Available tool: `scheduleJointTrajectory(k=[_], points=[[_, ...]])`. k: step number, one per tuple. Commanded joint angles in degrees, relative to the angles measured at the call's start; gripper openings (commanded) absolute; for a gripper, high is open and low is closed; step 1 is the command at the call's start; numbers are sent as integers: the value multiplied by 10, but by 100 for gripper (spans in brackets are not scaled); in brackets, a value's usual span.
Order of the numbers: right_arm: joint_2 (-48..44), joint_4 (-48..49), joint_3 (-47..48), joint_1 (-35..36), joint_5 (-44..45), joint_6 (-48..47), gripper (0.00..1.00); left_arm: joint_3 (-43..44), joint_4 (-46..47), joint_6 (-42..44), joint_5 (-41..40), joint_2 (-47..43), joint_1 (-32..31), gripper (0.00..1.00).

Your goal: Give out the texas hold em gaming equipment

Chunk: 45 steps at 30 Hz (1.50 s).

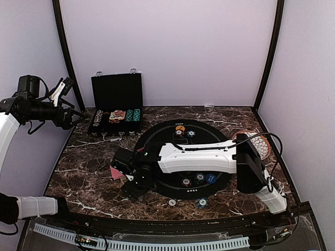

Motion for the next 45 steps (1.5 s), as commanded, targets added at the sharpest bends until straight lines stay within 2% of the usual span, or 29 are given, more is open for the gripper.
scheduleJointTrajectory(k=[1,15,31,38,45], points=[[10,5,24,4,2,-4,77,0,-7,4,7,-11,3,99],[17,9,32,2,7,-5,60,-1,-3,3,3,-14,3,99],[28,2,32,0,-2,-12,56,1,-7,5,5,-15,3,99],[23,5,33,-1,2,-8,45,0,-5,5,4,-15,3,99],[13,1,35,-1,5,-7,45,-3,-6,6,3,-16,3,99]])
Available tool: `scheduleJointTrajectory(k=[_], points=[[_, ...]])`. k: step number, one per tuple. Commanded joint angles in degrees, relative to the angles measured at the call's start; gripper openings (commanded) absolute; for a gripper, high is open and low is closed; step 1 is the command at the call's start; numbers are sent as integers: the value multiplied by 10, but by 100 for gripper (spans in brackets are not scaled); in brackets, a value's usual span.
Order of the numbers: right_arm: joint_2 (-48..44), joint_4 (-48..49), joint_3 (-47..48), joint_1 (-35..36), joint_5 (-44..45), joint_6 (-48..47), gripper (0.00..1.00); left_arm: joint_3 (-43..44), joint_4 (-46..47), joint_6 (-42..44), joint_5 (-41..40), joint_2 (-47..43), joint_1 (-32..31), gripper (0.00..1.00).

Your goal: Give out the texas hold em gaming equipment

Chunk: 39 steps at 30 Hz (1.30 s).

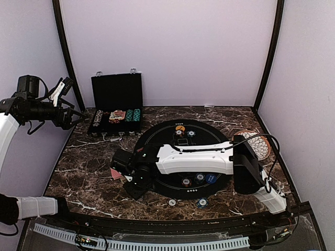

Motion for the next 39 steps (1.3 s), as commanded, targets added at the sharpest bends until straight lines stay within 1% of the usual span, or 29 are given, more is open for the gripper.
scheduleJointTrajectory(k=[1,7,12,14,22,30,39], points=[[-6,0,20,-2,5,0,45,-3,-6,6,4,-13,3,99],[-7,-5,20,-1,3,-1,51,-3,-5,6,3,-13,3,99],[-9,-6,22,-1,5,0,52,-3,-5,6,3,-12,3,99],[-9,-6,21,-1,8,0,51,-3,-5,5,3,-11,3,99],[-10,-7,20,-1,11,2,42,-4,-5,6,3,-12,3,99],[-19,-11,20,-1,18,3,38,-5,-2,3,1,-10,3,99],[-44,-21,19,-9,32,4,31,-4,-4,4,0,-11,3,99]])
